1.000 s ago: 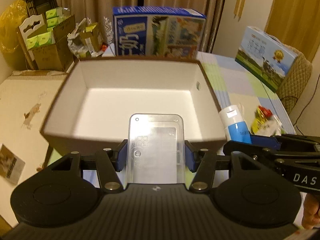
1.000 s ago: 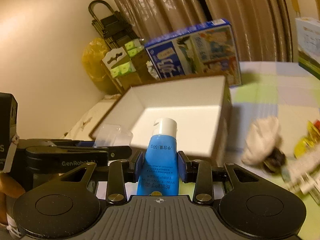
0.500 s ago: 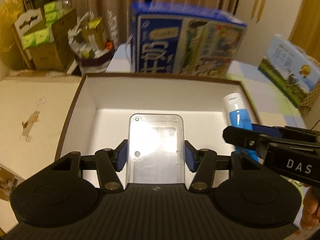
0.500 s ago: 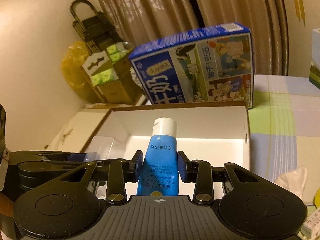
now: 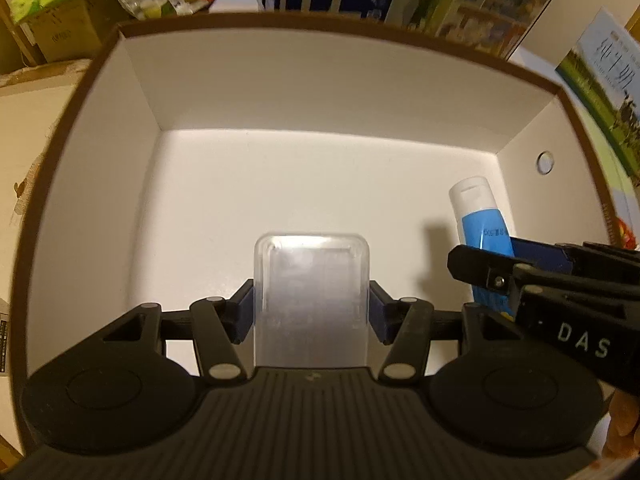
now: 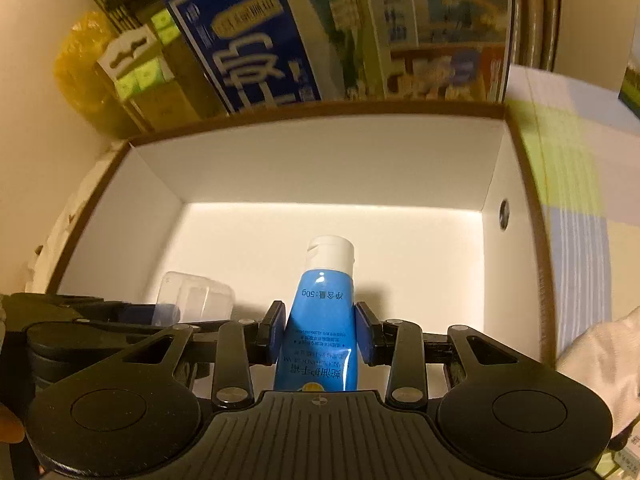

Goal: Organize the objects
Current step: 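Lower both items into the box and open both tools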

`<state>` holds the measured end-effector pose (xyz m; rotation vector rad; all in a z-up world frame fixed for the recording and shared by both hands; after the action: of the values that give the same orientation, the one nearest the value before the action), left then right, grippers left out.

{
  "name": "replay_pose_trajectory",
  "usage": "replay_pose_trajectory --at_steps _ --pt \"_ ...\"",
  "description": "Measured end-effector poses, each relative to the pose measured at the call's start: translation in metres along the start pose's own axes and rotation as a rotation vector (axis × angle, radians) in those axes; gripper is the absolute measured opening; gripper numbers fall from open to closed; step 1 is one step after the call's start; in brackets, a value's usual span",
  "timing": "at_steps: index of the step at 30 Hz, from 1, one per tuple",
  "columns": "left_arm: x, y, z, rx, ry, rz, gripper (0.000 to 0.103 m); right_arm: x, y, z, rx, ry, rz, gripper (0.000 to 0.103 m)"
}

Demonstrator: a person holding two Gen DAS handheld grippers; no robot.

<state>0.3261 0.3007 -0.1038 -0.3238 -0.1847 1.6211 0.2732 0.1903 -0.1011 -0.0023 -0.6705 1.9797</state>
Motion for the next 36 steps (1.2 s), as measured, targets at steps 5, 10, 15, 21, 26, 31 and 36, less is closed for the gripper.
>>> replay_pose_trajectory --at_steps 5,10,15,21,26,31,36 --pt "0.001 0.0 -0.008 0.037 0.004 -0.023 0.053 -0.003 0.0 -0.009 0.03 0.005 -0.013 0.034" --pt "0.003 0.003 -0.004 0.033 -0.013 -0.04 0.067 -0.006 0.0 -0.01 0.038 0.008 -0.034 0.035" --pt "0.005 -0.002 0.005 0.008 -0.013 -0.052 0.075 -0.009 -0.001 -0.005 0.034 -0.015 -0.078 0.035" --pt "0.01 0.002 0.026 -0.033 0.002 -0.045 0.078 0.0 -0.001 0.018 -0.009 -0.02 -0.034 0.052" --pt "0.014 0.011 0.049 -0.072 0.002 -0.039 0.079 0.006 0.01 0.045 -0.049 -0.036 -0.005 0.06" --pt "0.015 0.027 0.077 -0.12 -0.003 -0.035 0.081 0.012 0.029 0.074 -0.085 -0.034 0.021 0.064" --pt "0.007 0.042 0.097 -0.153 0.019 -0.036 0.082 0.014 0.049 0.101 -0.109 -0.042 0.013 0.065"
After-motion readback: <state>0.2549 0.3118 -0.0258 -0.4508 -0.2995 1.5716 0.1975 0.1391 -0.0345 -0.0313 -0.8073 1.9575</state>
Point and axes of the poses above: each gripper's, at about its wrist camera, not at the fingertips, and z roughly against the way its jaws point, x to its left, y to its underside, the point moved 3 cm from there along -z, roughly the way its jaws point, and after that the axes turned 3 degrees about x, right-handed, at the moved point
